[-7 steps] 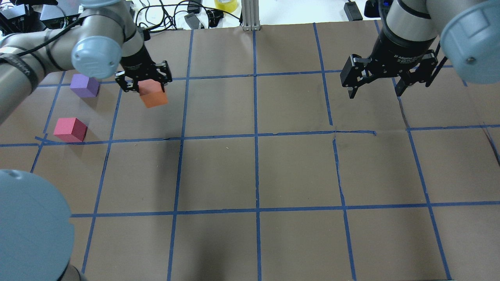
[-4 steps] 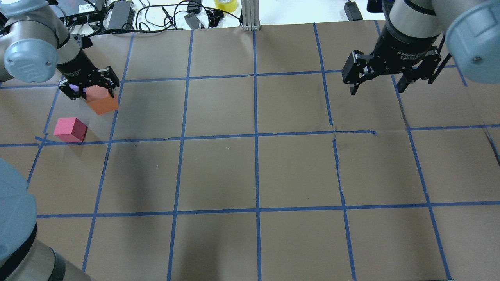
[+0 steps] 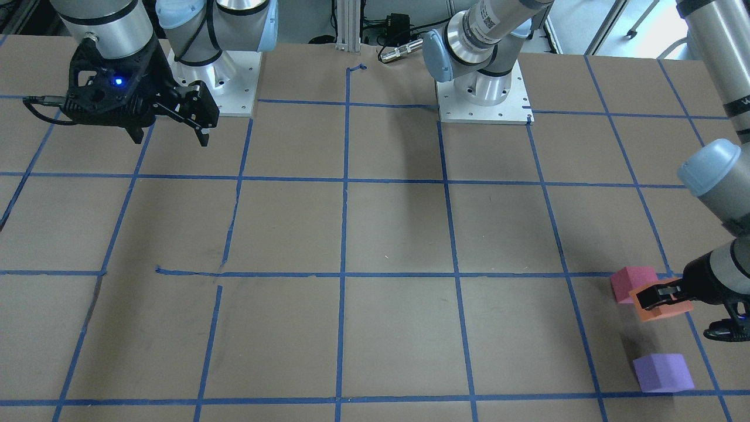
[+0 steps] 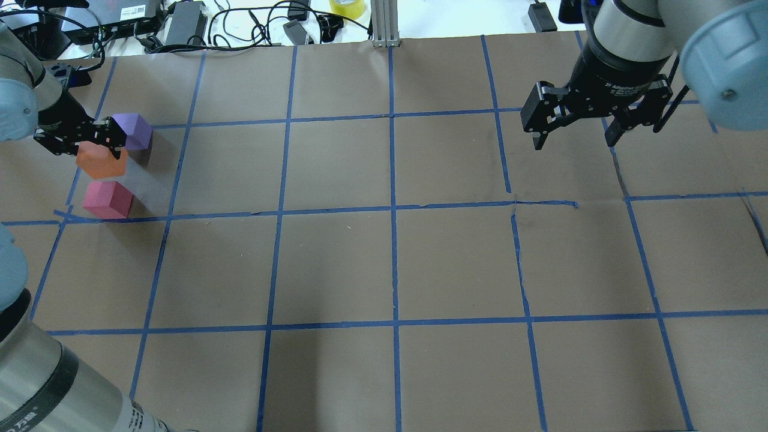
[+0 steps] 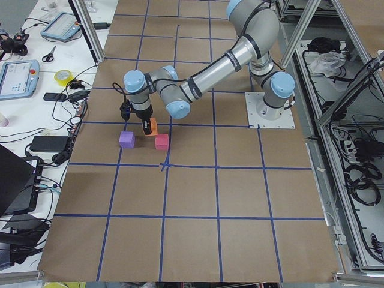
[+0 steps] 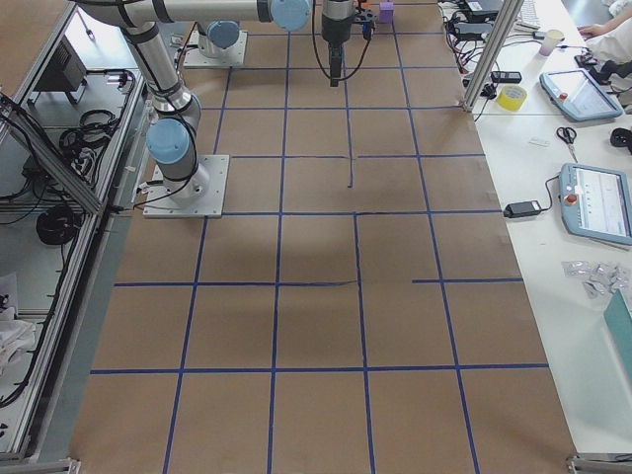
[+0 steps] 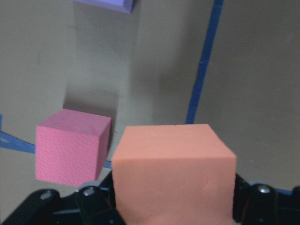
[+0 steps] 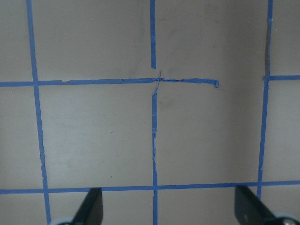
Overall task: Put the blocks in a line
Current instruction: 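Carry the orange cube with the left gripper toward the pink cube, then place the orange cube between the pink and purple cubes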
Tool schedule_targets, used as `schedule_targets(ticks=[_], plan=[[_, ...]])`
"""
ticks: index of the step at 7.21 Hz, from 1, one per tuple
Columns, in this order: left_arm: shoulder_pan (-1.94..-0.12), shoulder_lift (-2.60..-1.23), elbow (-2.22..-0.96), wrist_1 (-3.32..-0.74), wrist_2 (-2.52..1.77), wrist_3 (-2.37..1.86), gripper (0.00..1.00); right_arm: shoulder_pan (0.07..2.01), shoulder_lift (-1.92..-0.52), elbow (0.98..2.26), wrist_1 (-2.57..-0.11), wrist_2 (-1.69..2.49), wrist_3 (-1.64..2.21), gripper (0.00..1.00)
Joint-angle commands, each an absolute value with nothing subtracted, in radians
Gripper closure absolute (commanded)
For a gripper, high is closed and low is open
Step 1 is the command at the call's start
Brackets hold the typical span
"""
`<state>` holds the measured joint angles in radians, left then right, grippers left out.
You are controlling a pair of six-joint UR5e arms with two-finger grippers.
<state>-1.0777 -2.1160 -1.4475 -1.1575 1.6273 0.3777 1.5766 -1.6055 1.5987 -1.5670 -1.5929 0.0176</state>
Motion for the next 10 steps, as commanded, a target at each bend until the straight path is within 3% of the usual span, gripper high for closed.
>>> schedule_targets(ticks=[1, 4, 10], plan=[[-1.063, -2.175, -1.379, -1.18, 1.637, 0.462, 1.0, 1.575, -1.606, 1.6, -1.568, -1.577, 0.015, 0.0], [-1.063, -2.178, -1.394, -1.174, 1.601, 0.658, 1.0, 1.574, -1.608, 1.6, -1.568, -1.594, 0.015, 0.0], [-1.063, -2.187, -1.43, -1.079, 1.537, 0.663, 1.0, 1.571, -1.608, 1.6, -1.565, -1.594, 0.015, 0.0]])
